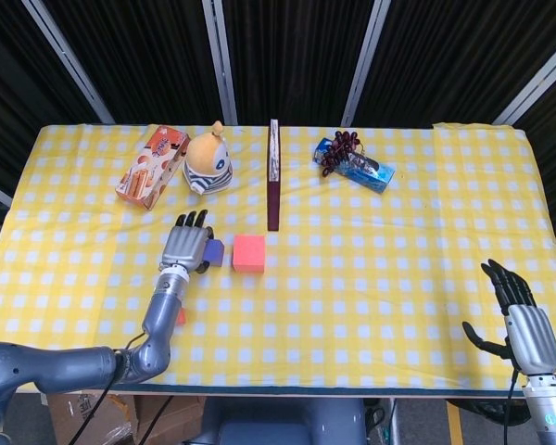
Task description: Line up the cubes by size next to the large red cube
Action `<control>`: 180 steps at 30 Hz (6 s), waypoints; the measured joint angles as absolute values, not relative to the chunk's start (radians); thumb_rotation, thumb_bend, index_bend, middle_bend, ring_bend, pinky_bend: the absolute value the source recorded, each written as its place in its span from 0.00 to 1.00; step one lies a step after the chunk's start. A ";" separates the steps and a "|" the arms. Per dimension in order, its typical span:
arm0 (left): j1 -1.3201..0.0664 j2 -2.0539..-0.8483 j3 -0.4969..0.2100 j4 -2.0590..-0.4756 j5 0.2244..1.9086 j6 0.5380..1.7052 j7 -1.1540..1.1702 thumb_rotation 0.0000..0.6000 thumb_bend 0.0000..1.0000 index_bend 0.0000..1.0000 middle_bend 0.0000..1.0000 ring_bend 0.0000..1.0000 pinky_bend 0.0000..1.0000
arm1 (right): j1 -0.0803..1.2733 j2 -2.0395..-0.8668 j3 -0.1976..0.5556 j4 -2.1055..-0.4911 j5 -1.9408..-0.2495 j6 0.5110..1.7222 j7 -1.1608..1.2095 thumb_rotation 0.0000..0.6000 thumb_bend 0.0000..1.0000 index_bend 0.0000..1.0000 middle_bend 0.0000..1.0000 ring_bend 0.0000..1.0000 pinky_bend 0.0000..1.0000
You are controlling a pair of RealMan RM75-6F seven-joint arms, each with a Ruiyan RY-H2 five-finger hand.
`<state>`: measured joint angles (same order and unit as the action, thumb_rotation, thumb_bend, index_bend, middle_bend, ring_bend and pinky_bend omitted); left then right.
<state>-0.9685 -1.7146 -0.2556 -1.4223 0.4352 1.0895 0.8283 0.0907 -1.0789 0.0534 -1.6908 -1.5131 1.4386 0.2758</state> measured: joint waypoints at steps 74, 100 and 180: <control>-0.875 -1.526 -0.219 -1.733 0.544 1.195 0.781 1.00 0.24 0.24 0.00 0.00 0.08 | 0.088 -1.080 0.051 -1.690 -1.526 1.453 0.268 1.00 0.36 0.00 0.00 0.00 0.01; -0.608 -1.431 0.042 -1.940 0.781 1.348 0.697 1.00 0.24 0.36 0.00 0.00 0.08 | 0.086 -1.088 0.055 -1.693 -1.522 1.460 0.247 1.00 0.36 0.00 0.00 0.00 0.01; -0.831 -1.692 -0.223 -1.411 0.643 1.044 0.736 1.00 0.38 0.44 0.00 0.00 0.08 | 0.086 -1.081 0.050 -1.689 -1.533 1.461 0.290 1.00 0.37 0.00 0.00 0.00 0.01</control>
